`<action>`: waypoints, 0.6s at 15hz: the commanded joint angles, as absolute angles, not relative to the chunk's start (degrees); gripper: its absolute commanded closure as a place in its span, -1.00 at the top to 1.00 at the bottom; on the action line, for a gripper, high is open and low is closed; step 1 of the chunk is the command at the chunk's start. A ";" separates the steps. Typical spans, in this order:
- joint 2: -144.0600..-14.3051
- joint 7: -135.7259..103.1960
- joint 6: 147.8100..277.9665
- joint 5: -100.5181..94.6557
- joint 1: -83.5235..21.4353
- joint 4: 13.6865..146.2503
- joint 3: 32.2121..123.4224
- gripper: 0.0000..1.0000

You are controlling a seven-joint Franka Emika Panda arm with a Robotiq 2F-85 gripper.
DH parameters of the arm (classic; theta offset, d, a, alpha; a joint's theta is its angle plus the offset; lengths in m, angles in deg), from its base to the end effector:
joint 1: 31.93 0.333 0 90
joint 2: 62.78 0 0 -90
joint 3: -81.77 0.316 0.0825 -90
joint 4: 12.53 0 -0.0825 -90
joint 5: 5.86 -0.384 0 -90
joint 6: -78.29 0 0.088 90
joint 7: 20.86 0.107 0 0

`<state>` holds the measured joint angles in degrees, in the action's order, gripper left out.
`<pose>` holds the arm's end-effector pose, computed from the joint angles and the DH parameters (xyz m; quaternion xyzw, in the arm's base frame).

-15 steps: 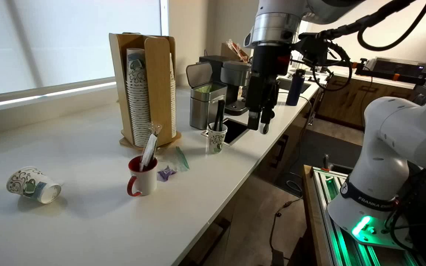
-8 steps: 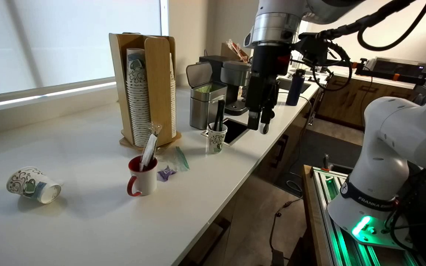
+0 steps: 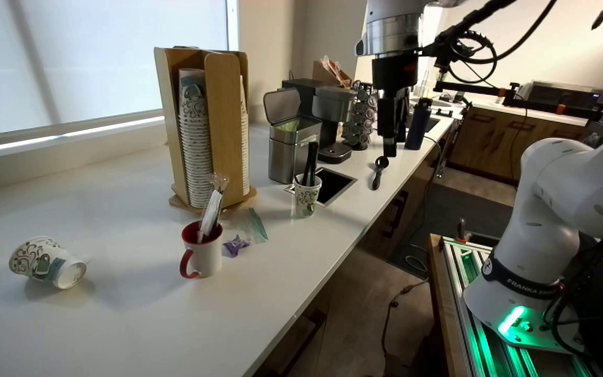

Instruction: Remove the black tongs from the paper cup and put it in the mug on the left

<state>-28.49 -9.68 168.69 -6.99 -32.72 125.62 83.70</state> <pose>0.3433 0.0102 0.5040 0.9888 -0.0921 -0.1167 0.0119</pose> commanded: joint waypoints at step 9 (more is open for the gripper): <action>-34.76 -17.09 161.15 -1.66 -36.87 116.05 77.79 1.00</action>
<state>-32.99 -15.34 163.87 -4.92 -36.40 118.00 76.59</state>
